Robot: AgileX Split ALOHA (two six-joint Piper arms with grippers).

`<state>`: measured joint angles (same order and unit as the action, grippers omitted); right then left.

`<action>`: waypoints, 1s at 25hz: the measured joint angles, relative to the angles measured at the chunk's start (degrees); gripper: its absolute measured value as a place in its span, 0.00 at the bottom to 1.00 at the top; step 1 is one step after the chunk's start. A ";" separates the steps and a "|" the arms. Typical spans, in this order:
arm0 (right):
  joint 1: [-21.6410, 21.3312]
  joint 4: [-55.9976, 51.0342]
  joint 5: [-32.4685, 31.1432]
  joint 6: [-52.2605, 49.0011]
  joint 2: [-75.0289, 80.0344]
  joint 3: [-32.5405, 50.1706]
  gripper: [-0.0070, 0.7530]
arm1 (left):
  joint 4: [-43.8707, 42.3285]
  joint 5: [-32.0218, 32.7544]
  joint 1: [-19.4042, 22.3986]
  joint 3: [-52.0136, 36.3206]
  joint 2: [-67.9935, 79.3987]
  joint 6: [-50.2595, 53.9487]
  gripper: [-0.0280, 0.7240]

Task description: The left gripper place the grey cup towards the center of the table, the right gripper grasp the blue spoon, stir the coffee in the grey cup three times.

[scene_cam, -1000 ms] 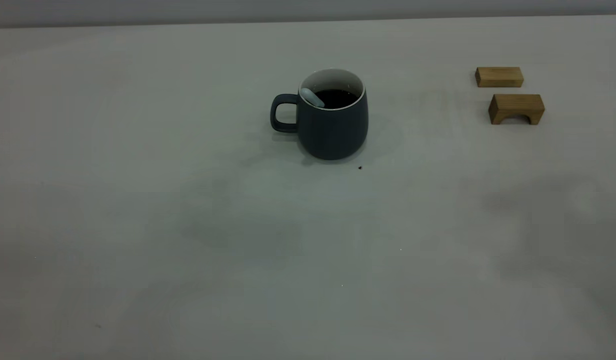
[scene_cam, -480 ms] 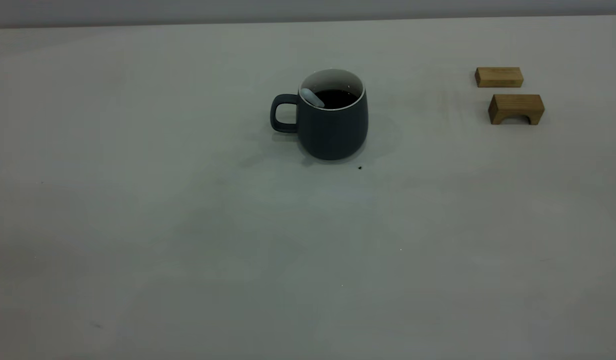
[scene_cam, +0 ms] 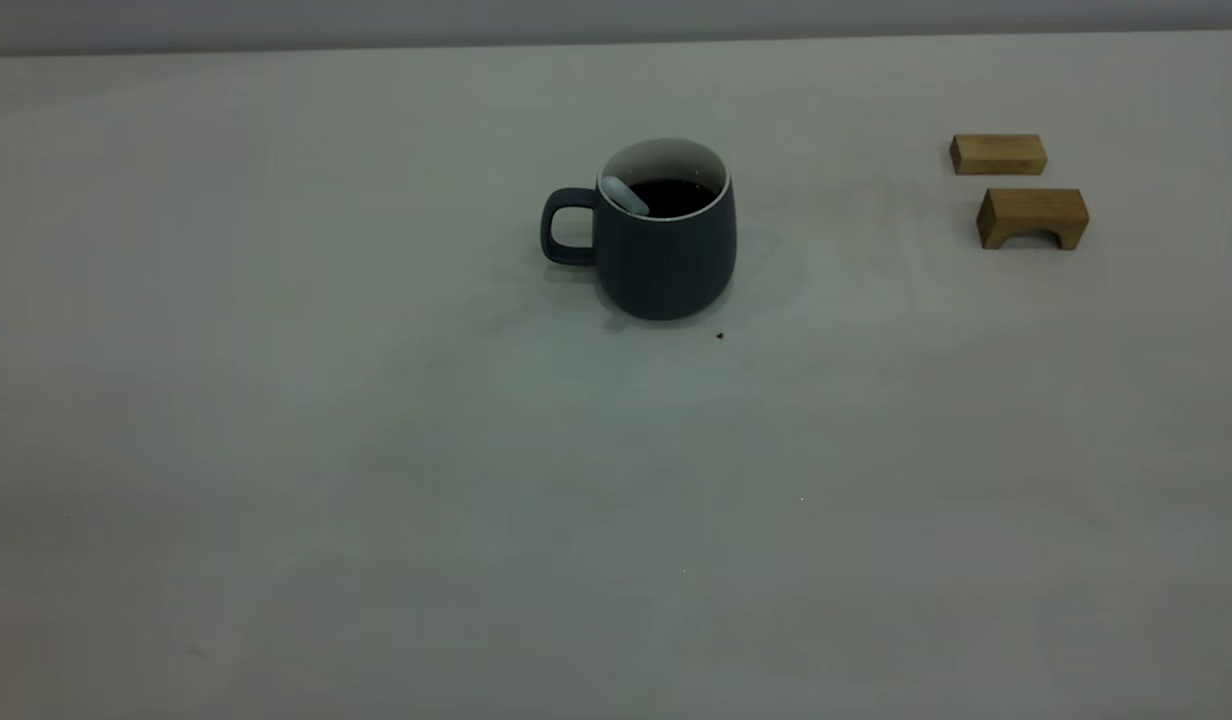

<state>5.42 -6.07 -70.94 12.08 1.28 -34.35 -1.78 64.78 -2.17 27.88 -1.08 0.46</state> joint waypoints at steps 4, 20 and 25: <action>-0.09 0.12 0.41 -0.97 -0.21 2.58 0.31 | 0.00 0.00 0.00 0.00 0.00 0.00 0.35; -3.84 2.38 5.80 -4.24 -0.21 7.43 0.32 | 0.00 0.00 0.00 0.00 0.00 0.00 0.35; -4.21 4.33 5.84 -5.80 -0.21 7.43 0.32 | 0.00 0.00 0.00 0.00 0.00 0.00 0.35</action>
<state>1.21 -1.74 -65.10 6.28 1.07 -26.91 -1.78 64.78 -2.17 27.88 -1.08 0.46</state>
